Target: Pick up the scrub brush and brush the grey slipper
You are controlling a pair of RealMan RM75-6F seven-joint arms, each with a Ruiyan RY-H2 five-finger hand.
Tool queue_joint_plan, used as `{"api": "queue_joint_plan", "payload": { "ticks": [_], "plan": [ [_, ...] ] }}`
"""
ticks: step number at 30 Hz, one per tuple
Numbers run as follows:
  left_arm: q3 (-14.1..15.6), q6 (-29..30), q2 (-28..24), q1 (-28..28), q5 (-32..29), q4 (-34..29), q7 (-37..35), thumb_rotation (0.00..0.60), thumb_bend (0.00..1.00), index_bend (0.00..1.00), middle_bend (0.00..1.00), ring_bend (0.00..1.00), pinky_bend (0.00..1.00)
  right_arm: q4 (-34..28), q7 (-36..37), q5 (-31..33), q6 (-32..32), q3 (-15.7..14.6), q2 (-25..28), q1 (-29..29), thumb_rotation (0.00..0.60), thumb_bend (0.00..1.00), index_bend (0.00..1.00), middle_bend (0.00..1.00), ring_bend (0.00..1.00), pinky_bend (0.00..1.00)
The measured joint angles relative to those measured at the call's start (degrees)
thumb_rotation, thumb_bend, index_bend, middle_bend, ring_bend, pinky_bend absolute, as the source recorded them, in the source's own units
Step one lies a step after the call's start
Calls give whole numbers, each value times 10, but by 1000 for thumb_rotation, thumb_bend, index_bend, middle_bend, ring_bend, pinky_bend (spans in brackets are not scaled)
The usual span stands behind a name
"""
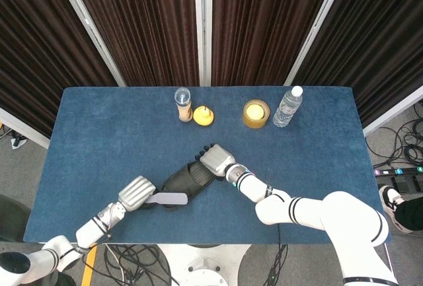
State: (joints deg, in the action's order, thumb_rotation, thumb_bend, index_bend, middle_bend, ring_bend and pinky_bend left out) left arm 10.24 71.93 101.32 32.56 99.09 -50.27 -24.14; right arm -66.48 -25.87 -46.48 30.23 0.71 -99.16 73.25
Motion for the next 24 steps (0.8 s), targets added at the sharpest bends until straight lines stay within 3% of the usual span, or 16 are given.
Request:
{"api": "queue_joint_plan", "payload": {
  "ticks": [4,5,10,15,18,21,24],
  "plan": [
    [-13,23,-14,-11,-9,-20,7,600,703,1000,1000,1000,1000,-8,-3,8,-3,-3,5,0,600,40,24,93,4,21],
    [-20,24,-16,-13,-15,-22,6,600,703,1000,1000,1000,1000,-11,-4,11,-4,-3,7,1,600,14,1,38,0,4],
    [-48,10,-19,-18,-54,-22,-3,600,703,1000,1000,989,1000,-37,-6,24,4,-4,21,1,600,0,0,0,0,0],
    [-79,-44,-19,-20,-112,-9,9,600,684,987,998,930,1000,-81,-1,17,39,1,55,-10,600,0,0,0,0,0],
    [-98,-76,-20,-22,-146,-3,33,600,636,893,948,856,1000,-114,8,0,67,7,89,-25,600,0,0,0,0,0],
    [-109,-100,-26,-23,-166,-6,56,600,605,718,815,721,996,-150,22,-19,95,13,131,-44,600,0,0,0,0,0],
    [-113,-109,-37,-23,-171,-22,66,600,555,541,666,566,931,-189,41,-41,123,17,176,-70,600,0,0,0,0,0]
  ]
}}
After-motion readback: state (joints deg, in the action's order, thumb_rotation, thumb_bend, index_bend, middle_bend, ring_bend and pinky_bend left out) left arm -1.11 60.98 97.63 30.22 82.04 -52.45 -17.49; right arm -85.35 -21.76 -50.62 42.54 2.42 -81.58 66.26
